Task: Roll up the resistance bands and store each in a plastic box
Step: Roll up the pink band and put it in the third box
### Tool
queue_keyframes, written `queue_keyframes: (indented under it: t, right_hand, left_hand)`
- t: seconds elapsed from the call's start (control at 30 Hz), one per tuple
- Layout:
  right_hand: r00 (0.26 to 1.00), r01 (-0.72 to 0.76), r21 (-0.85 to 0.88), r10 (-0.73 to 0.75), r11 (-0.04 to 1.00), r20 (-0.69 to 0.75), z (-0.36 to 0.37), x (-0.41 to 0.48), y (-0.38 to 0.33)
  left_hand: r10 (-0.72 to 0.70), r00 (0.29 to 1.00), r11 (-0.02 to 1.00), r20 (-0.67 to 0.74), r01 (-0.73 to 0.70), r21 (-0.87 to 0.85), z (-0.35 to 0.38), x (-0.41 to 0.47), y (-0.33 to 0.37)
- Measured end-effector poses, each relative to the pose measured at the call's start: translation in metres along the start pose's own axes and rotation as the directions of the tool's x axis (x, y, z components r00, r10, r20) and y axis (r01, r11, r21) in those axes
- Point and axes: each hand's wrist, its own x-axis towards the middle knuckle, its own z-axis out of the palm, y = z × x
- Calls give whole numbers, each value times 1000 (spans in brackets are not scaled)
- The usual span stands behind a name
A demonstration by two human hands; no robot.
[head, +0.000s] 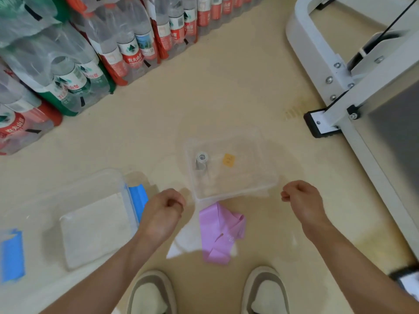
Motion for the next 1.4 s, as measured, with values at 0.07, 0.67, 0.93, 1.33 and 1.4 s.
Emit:
queue_keyframes:
  t: [0.07, 0.67, 0.93, 1.33, 1.4]
  right_hand:
    - [991, 31, -83, -20, 996, 132, 11, -20, 24]
    - [529, 295, 94, -244, 951, 813, 17, -101, -69]
    - [271, 274, 348, -419, 897, 867, -41, -224, -227]
    - [27, 861, 276, -580, 427, 814, -81, -426, -294]
    - [-63, 870, 329, -579, 367, 813, -71, -443, -291]
  left_hand:
    - [119, 971, 960, 208, -166, 225, 20, -20, -16]
    - [184, 863, 932, 471, 0, -363, -55, -100, 55]
    - [429, 894, 872, 129, -373, -316, -221, -270, 155]
    - [560, 702, 744, -440, -660, -104, -298, -437, 181]
    - [551, 697, 670, -459, -697, -254, -299, -432, 174]
